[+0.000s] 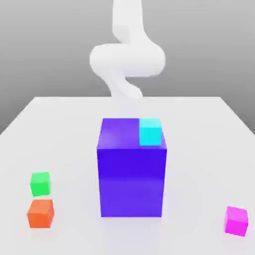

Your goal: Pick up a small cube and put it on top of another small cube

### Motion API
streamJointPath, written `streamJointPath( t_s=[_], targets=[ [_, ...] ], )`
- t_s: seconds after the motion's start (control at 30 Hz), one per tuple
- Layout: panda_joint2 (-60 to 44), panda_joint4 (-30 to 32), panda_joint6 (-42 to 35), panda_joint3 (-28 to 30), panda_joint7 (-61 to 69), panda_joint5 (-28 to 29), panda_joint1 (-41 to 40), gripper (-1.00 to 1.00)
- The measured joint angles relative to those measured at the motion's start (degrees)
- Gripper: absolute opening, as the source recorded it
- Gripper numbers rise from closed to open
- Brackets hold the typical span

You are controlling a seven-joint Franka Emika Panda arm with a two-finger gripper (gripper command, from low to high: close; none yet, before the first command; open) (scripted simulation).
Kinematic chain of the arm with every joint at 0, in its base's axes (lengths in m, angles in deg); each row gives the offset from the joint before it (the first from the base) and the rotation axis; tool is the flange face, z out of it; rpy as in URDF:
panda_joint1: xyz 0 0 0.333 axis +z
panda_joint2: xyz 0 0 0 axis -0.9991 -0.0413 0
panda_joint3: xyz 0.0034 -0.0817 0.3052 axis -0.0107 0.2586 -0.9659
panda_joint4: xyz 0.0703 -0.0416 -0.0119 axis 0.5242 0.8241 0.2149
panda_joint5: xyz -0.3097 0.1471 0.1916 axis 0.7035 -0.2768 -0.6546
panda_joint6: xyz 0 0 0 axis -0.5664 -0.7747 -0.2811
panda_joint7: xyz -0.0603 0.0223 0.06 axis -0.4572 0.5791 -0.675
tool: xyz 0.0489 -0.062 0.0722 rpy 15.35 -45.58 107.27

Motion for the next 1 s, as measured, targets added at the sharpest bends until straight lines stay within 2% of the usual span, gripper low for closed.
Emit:
streamJointPath(
  t_s=[0.27, 0.53, 0.73, 1.0],
  targets=[
    [-16.64, 1.32, 5.32, -11.44, -16.34, 4.96, -3.69, 0.00],
    [-33.45, 2.53, 10.27, -20.02, -34.55, 12.92, -4.22, 0.00],
    [-46.03, 3.44, 13.99, -21.85, -47.71, 18.20, 0.25, 0.00],
    [-61.05, 4.42, 20.88, -21.36, -59.94, 19.58, 7.37, 0.00]
  ],
)
